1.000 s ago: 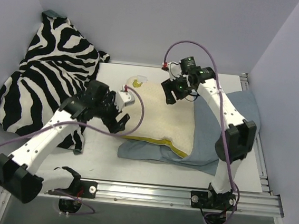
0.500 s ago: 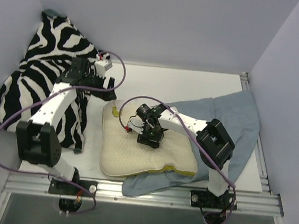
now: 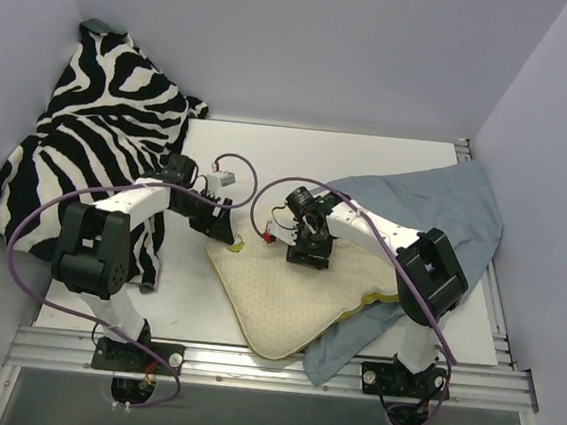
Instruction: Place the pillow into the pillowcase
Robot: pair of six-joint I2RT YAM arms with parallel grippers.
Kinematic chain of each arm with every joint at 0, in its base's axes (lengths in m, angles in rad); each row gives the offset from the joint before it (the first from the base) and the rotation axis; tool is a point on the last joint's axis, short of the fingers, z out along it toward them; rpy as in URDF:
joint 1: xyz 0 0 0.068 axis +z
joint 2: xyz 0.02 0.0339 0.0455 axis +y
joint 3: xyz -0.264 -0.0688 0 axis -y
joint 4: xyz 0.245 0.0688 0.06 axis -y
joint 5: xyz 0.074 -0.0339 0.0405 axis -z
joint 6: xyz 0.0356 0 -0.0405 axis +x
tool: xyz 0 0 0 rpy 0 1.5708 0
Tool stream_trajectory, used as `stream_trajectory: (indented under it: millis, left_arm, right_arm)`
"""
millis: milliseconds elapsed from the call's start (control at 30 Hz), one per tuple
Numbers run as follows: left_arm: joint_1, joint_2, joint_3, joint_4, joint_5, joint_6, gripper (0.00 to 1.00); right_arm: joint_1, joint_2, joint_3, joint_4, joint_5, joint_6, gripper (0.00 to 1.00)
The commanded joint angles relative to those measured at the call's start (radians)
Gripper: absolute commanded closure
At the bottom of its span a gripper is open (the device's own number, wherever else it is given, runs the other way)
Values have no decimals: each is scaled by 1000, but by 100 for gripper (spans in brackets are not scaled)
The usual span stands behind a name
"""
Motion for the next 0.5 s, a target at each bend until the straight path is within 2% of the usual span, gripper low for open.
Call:
stream_trajectory:
  millis: [0,33,133,233,367,433,467]
  left_arm:
    - [63,-116,-58,-88,163,67,25]
    - [76,-132,-55,-91,183,70,25]
    - [94,-184,-14,-90,227,84,25]
    - [65,-219,36,-46,146,99,12]
    - [-16,-236,57,13,40,143,5]
    - [-105,-270,55,28,-21,175,4]
    - [-148,-288,48,65,-61,223,3]
  right_arm:
    - [5,-67,100,-12,-36,130,42]
    - [-10,-100,113,-29,-62,217,41]
    - [-110,-203,185,-57,-166,324,40]
    - [-217,-180,281,-58,-92,411,45]
    - [-321,-56,401,-103,30,445,57]
    - [-411,-60,407,-173,-4,453,58]
    - [-448,-115,363,-190,-42,450,58]
